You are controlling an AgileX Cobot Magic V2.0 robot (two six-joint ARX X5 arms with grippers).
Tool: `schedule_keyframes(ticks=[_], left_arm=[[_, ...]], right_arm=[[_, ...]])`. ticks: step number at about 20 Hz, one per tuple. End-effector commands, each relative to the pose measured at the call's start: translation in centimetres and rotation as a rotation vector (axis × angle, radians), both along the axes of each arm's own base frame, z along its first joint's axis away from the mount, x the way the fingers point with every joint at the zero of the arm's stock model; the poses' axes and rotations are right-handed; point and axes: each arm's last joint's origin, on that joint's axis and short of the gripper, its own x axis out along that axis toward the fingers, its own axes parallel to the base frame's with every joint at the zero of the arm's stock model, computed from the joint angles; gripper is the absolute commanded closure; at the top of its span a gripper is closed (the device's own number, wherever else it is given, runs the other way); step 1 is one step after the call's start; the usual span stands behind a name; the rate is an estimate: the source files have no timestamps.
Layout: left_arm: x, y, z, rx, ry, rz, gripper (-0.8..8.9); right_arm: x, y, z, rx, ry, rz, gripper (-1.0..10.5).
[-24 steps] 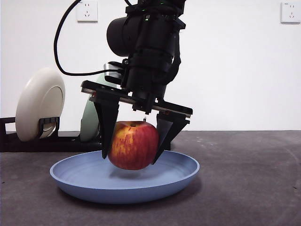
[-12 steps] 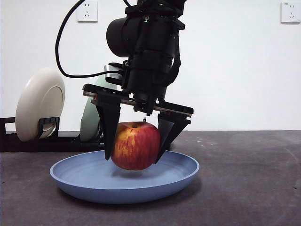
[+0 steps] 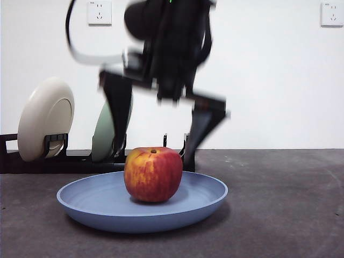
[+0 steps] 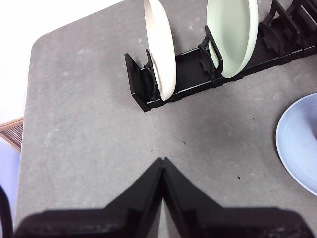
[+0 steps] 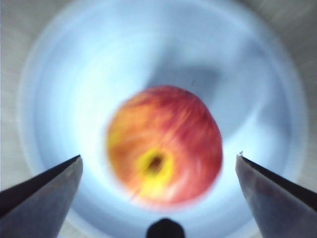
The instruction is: Take the blue plate from the plate rack,put the plate on the table,take the apple from the table,put the apple in the plate
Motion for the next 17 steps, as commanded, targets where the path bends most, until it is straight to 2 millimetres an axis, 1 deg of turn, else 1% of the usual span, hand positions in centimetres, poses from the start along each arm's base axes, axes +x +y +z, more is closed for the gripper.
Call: schedule_keyframes(ticks=[1,2,3,5,6,8,10,11,12,15,17], left_arm=[[-0.1,0.1,0.0,0.032,-0.004,-0.017,8.22],[-0.2,0.2,0.0,0.039,-0.007,-0.024,8.22],[-0.4,0.3,0.1,0.040,-0.011,-0.026,8.22],[-0.7,0.5,0.2,0.038,-0.022,-0.030,8.22],[-1.0,0.7,0.3,0.034,-0.031,-0.031,8.22],[-1.7,1.1,0.4,0.037,-0.047,-0.049,8.22],[-2.3,1.4,0.5,0.013,-0.058,-0.067,8.22],[-2.5,1.6,0.6,0.002,-0.064,-0.072,8.22],[-2.7,1.7,0.6,0.001,-0.071,-0.068,8.22],[-2.9,1.8,0.6,0.054,-0.074,-0.104,8.17],[-2.8,1.8,0.6,0.065,-0.071,-0.112,8.17]], right_arm=[[-1.2,-1.4,6.0,0.051,-0.125,0.009,3.0],[-1.9,-2.3,8.0,0.047,-0.173,0.009,4.2],[-2.8,-3.4,10.1,0.041,-0.229,0.012,5.6],[-5.0,-6.1,13.9,0.045,-0.331,-0.006,8.8],[-6.3,-7.6,15.5,0.048,-0.374,-0.007,9.7],[-8.9,-10.8,18.3,0.030,-0.468,-0.048,9.6],[-11.5,-14.0,20.2,-0.018,-0.550,-0.104,9.6],[-12.6,-15.3,21.0,-0.019,-0.599,-0.128,9.6],[-13.7,-16.5,21.9,0.017,-0.634,-0.142,9.6],[-16.2,-19.1,23.3,0.093,-0.697,-0.166,9.4],[-17.0,-20.1,23.7,0.128,-0.715,-0.193,9.4]])
